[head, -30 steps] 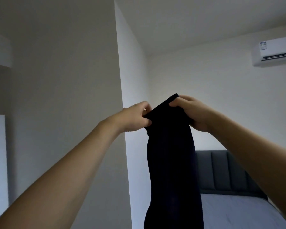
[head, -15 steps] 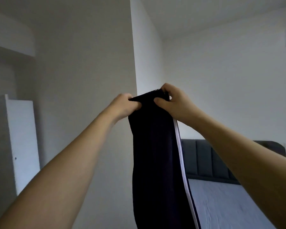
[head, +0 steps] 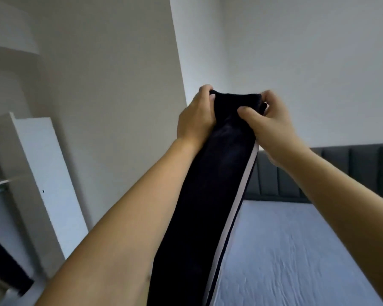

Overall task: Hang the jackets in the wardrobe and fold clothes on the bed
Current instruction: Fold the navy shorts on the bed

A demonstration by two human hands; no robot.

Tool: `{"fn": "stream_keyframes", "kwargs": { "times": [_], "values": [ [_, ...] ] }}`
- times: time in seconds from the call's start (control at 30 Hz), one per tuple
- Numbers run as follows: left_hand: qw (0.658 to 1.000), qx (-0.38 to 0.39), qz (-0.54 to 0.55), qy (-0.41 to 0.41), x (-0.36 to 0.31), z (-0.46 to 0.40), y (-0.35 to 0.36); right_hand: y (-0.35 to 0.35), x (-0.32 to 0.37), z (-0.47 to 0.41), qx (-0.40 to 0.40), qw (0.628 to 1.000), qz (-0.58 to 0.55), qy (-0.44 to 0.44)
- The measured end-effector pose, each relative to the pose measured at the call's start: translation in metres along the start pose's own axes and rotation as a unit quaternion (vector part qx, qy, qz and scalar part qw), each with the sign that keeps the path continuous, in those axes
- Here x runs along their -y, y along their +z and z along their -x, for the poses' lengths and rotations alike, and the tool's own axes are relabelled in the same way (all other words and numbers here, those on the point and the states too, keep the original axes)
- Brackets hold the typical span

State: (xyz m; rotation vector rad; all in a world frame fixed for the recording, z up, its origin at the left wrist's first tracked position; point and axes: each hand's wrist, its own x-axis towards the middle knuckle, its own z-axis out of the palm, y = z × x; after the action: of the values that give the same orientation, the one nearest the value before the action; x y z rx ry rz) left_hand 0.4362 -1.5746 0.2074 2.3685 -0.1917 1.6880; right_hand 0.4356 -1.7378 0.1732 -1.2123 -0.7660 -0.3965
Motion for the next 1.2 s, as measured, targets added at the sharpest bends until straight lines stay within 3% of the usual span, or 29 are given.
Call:
{"fn": "stream_keyframes", "kwargs": {
  "times": [0.13, 0.27, 0.37, 0.47, 0.53, 0.63, 0.67, 0.73, 0.8, 0.9, 0.97, 1.1, 1.2],
  "values": [
    [0.984, 0.171, 0.023, 0.034, -0.010, 0.067, 0.125, -0.087, -0.101, 0.035, -0.071, 0.991, 0.017, 0.115],
    [0.939, 0.337, 0.047, 0.047, -0.036, 0.179, 0.282, -0.200, -0.235, 0.104, -0.133, 0.957, 0.061, 0.249],
    [0.890, 0.445, 0.068, 0.076, -0.066, 0.301, 0.414, -0.291, -0.353, 0.185, -0.183, 0.916, 0.095, 0.345],
    [0.865, 0.490, 0.043, 0.096, -0.101, 0.446, 0.547, -0.392, -0.478, 0.273, -0.250, 0.868, 0.174, 0.393],
    [0.851, 0.523, -0.005, 0.058, -0.122, 0.565, 0.617, -0.455, -0.565, 0.342, -0.289, 0.805, 0.255, 0.451],
    [0.769, 0.639, -0.015, -0.027, -0.132, 0.756, 0.673, -0.510, -0.681, 0.451, -0.301, 0.692, 0.348, 0.557],
    [0.736, 0.676, -0.017, -0.033, -0.130, 0.814, 0.683, -0.517, -0.715, 0.485, -0.287, 0.676, 0.371, 0.569],
    [0.697, 0.716, -0.028, -0.039, -0.119, 0.909, 0.694, -0.523, -0.772, 0.543, -0.263, 0.679, 0.392, 0.562],
    [0.712, 0.701, -0.037, -0.030, -0.109, 0.975, 0.701, -0.527, -0.815, 0.586, -0.229, 0.680, 0.440, 0.539],
    [0.796, 0.605, -0.007, -0.013, -0.103, 1.012, 0.715, -0.543, -0.853, 0.618, -0.204, 0.653, 0.567, 0.459],
    [0.829, 0.559, 0.007, -0.028, -0.092, 1.003, 0.727, -0.556, -0.862, 0.622, -0.222, 0.638, 0.612, 0.412],
    [0.869, 0.480, -0.099, -0.071, -0.049, 0.981, 0.733, -0.571, -0.862, 0.620, -0.263, 0.640, 0.596, 0.408],
    [0.911, 0.408, -0.021, -0.059, -0.041, 0.962, 0.740, -0.569, -0.855, 0.616, -0.291, 0.665, 0.544, 0.420]
  ]
}}
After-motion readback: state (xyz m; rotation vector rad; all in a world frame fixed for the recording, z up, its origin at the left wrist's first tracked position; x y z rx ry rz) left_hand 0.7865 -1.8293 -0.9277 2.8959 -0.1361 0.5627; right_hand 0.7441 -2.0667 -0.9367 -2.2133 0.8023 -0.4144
